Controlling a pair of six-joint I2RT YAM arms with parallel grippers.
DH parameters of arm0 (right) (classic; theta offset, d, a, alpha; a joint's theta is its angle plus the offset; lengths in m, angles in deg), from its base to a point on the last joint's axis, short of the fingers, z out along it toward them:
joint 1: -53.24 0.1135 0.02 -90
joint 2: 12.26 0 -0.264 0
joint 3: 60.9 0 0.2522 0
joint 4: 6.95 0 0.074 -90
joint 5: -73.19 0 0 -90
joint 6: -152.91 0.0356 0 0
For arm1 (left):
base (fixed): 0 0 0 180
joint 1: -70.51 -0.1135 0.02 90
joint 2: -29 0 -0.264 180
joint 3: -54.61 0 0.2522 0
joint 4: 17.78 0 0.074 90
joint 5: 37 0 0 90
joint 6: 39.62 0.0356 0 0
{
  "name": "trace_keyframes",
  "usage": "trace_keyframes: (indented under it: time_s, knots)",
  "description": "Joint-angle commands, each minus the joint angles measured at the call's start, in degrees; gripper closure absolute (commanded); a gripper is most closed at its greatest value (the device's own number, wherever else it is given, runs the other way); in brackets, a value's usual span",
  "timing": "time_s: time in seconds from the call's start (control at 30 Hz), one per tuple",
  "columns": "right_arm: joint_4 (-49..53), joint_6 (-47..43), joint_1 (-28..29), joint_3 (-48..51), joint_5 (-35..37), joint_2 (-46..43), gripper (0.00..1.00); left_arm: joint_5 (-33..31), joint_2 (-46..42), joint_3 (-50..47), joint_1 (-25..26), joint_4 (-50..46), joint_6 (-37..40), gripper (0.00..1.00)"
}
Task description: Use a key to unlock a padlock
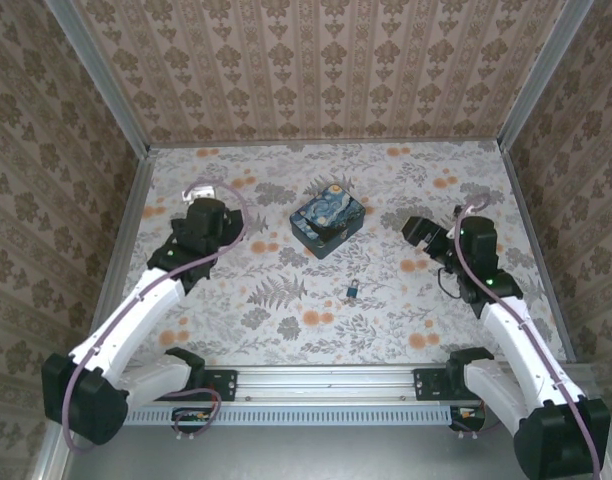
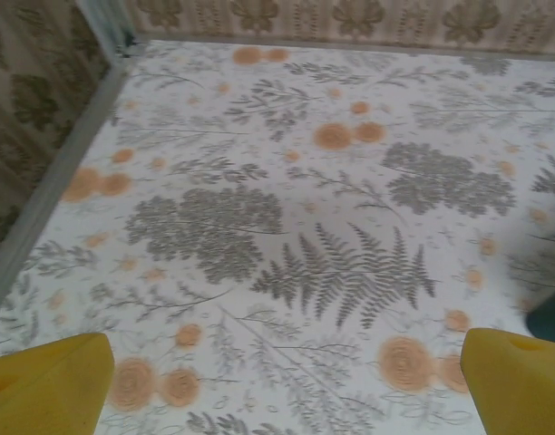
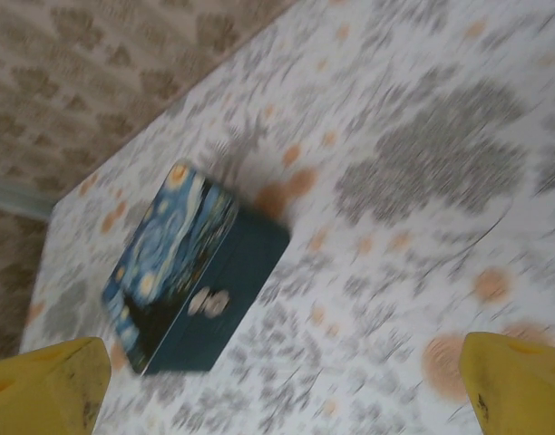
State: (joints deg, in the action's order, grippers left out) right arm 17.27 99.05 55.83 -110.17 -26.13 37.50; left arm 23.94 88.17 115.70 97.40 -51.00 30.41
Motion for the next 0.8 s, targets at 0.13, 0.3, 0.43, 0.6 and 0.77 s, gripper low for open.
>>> trace_keyframes:
  time_s: [0.13, 0.3, 0.43, 0.6, 0.77]
  knots:
    - [-12.67, -9.12, -4.52, 5.35, 21.91, 0.91, 0.00, -9.64, -8.66, -10.53, -3.63, 17.26, 10.85, 0.00]
    - [-31.13, -14.65, -4.52, 12.77, 28.86, 7.54, 0.00, -4.79, -9.06, -13.87, -9.06, 22.22, 14.40, 0.00]
    - [-41.25, -18.14, -4.27, 14.88, 30.30, 15.12, 0.01, -3.41, -5.67, -18.06, -13.14, 30.99, 18.65, 0.00]
    - [-49.92, -23.46, -3.58, 15.52, 30.15, 22.39, 0.00, -0.51, 1.37, -22.84, -18.10, 42.72, 16.05, 0.00]
    - [-61.06, -27.42, -2.90, 17.43, 26.30, 28.51, 0.00, 0.57, 11.17, -25.60, -18.92, 55.72, 18.10, 0.00]
